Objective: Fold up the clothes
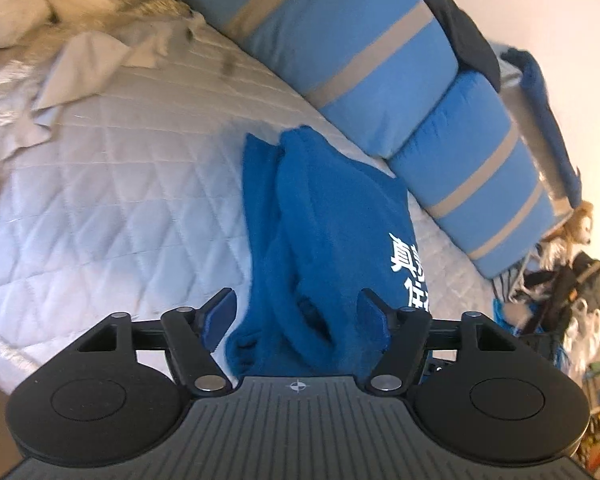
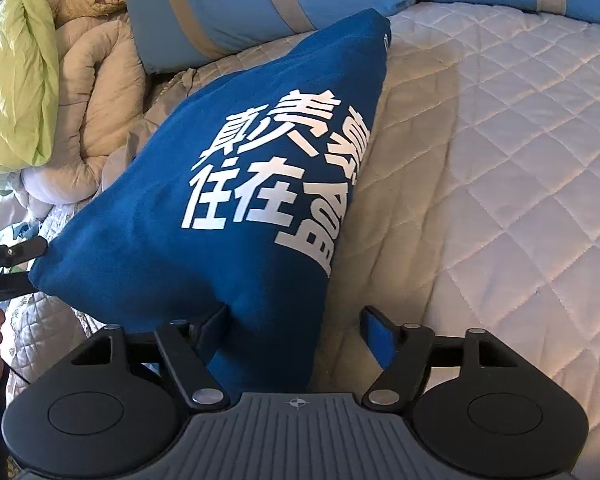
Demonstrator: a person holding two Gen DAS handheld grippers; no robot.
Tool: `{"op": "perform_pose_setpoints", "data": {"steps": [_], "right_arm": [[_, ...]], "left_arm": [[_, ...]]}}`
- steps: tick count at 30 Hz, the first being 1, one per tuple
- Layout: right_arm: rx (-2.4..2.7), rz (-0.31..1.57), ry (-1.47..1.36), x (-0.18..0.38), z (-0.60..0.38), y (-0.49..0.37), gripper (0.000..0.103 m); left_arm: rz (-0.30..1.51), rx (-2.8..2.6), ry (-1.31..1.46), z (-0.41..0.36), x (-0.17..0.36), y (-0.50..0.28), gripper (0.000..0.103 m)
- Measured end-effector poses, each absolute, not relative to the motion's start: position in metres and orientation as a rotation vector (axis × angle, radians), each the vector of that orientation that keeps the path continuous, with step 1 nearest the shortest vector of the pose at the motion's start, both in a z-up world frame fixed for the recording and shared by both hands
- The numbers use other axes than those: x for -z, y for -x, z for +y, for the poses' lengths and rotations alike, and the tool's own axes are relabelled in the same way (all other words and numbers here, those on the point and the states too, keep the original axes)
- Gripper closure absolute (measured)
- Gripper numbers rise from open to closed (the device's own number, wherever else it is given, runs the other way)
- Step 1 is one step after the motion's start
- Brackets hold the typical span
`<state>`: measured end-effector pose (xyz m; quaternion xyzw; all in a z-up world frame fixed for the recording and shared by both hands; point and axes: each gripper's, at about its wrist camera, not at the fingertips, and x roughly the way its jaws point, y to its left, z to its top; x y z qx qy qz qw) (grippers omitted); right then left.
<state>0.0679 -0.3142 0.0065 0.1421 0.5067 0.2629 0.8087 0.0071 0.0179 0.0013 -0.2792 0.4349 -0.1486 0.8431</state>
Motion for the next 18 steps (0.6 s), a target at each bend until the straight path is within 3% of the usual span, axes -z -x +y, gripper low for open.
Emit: {"op": "perform_pose_setpoints", "data": {"steps": [7,16,18], "right_arm": [[-0.583,1.082,-0.329,-0.009,-0.318,-0.07,0.017],[-0.651,1.003,-0.469,-0.035,-0.35,-0.096,0.002],[-0.642,0.99,-0.483,-0.039,-0.353,-0.109,0.001]], "left_arm": [[1.093,0.347,0.601,0.012,0.042,-0.039,0.03],[1.12,0.526,1.008,0.042,0.107,-0.043,0.031],[1.143,0.55,1.076,0.041,0.116,-0.044,0.044]]}}
